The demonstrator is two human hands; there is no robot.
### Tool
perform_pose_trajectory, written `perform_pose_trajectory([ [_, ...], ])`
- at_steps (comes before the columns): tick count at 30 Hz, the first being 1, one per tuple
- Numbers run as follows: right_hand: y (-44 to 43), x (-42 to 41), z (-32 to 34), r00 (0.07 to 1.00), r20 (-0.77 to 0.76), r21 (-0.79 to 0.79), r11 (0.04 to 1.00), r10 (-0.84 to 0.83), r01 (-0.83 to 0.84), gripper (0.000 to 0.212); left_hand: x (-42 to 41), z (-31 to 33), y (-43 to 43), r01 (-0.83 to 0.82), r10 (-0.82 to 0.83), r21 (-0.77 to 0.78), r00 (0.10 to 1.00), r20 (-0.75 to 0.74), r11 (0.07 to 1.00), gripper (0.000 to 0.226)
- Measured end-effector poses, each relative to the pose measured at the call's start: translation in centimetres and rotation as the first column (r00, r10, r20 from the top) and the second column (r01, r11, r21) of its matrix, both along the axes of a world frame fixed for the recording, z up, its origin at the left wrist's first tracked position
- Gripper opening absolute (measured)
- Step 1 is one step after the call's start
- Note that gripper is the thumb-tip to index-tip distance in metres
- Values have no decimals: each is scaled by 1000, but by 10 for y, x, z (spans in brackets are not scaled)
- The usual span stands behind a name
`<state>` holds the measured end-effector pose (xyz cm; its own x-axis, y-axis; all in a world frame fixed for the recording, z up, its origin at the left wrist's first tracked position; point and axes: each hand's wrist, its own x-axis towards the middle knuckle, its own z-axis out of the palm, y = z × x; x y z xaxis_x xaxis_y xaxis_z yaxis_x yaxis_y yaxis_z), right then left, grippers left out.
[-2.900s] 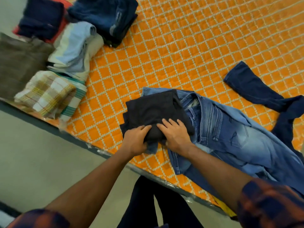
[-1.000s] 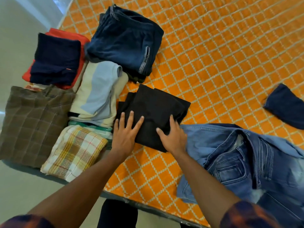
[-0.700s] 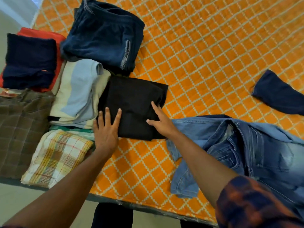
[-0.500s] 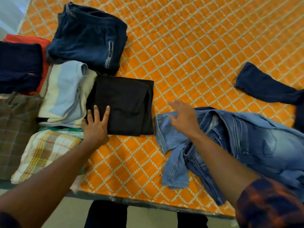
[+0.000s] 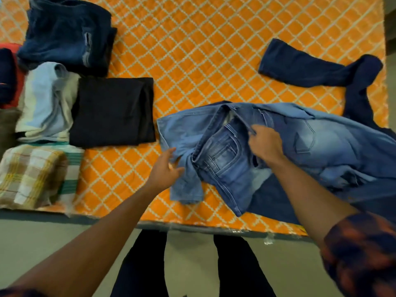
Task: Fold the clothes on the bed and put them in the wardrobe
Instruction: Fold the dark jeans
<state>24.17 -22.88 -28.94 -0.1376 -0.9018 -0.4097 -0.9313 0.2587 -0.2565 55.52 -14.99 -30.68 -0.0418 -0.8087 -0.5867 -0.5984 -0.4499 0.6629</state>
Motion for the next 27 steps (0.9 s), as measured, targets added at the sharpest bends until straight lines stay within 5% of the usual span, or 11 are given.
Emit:
perform_pose_trajectory([
  [4,58,3,24,976,212,-20,999,50,-47,25,-62,8,28,-39,21,-98,983,-181,994,101],
  [9,132,-41,67,858,501,119,973,113,-197,36,-114,2,38,39,-18,-277,997,79,960,134],
  [14,172,-78,79,770,638,316,907,16,-280,19,-128,21,16,225,-163,-448,971,172,866,42],
  [16,180,-86,77,762,647,319,907,4,-276,36,-131,32,8,397,-341,-427,918,203,813,38],
  [19,196,-97,67,911,378,189,949,165,-250,79,-140,59,6,362,-330,-383,932,149,850,29],
  [21,211,-109,59,959,140,106,959,248,-263,89,-140,80,11,231,-235,-331,972,28,915,17],
  [24,234,-130,42,992,82,-89,992,99,-92,58,-137,114,30,114,-156,-307,981,-118,945,15],
  [27,238,-136,52,867,450,-156,937,-213,311,20,-130,146,65,-106,21,-277,956,-293,955,22],
])
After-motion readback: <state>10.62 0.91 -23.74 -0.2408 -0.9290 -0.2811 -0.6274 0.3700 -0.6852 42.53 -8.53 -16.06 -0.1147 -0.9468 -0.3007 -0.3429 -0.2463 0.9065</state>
